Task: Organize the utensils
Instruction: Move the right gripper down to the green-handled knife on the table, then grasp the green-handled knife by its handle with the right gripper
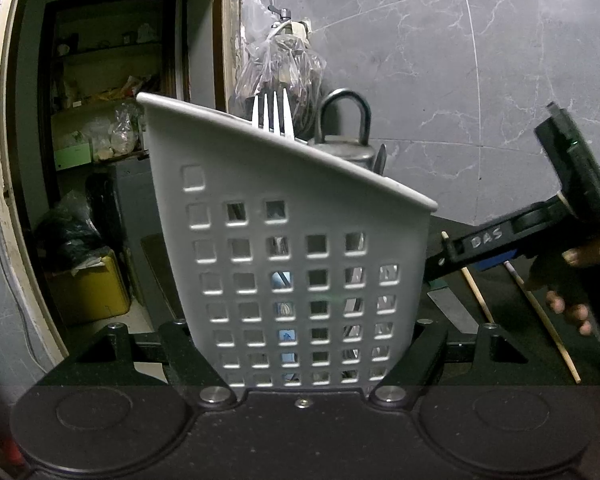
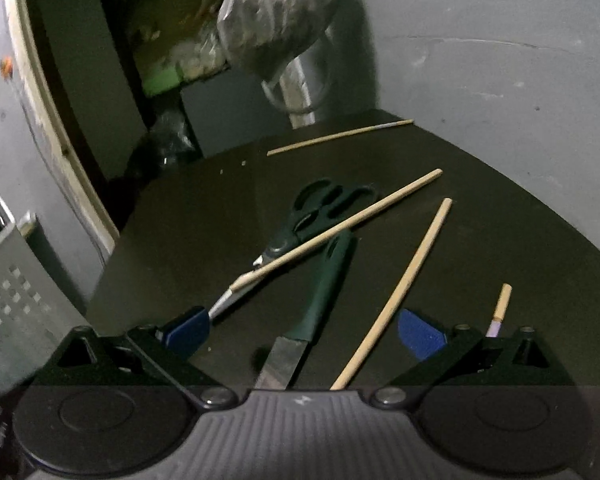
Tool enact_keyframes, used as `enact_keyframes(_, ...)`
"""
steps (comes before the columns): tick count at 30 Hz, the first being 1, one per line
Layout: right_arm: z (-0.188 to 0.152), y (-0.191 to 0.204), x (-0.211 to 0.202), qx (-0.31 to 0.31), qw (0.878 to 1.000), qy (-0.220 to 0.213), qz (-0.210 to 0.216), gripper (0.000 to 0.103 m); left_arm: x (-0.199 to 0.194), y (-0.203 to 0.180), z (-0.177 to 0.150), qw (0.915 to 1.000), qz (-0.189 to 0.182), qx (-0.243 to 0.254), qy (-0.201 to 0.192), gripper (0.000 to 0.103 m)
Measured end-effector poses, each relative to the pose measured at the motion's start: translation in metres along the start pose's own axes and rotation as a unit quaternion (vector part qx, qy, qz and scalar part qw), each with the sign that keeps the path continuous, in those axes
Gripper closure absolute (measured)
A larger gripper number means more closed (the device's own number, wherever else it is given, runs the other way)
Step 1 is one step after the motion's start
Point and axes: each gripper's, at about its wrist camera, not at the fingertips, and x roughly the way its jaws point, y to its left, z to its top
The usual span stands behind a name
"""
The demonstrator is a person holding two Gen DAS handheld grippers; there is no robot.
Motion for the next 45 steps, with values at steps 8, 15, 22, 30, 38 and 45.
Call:
enact_keyframes(8,0.009,0.011,0.016,-0.038,0.999,0.015,-0.021,0.000,0.000,0.001,0.000,1.0000,0.000,0.001,0.000,0.026)
enact_keyframes(15,0.018,0.009,0.028,-0.050,0.999,0.010,0.003,0.008,0.000,0.001,0.000,1.0000,0.000,0.001,0.001,0.026)
enact_keyframes(22,0.018,0.002,0.030,-0.044,0.999,0.010,-0.008,0.030,0.000,0.001,0.000,1.0000,0.000,0.001,0.001,0.025)
enact_keyframes(30,0.009,0.005,0.024,-0.072,0.997,-0.009,-0.030,0.071,0.001,0.002,0.000,1.0000,0.001,0.002,0.001,0.025)
enact_keyframes(38,0.000,0.012,0.013,-0.077,0.997,-0.001,0.006,0.083,0.001,0.002,0.000,1.0000,0.001,0.002,0.001,0.025)
enact_keyframes(45,-0.022,0.034,-0.014,-0.130,0.989,0.028,0.057,0.084,0.001,0.001,0.000,1.0000,0.001,0.002,0.002,0.025)
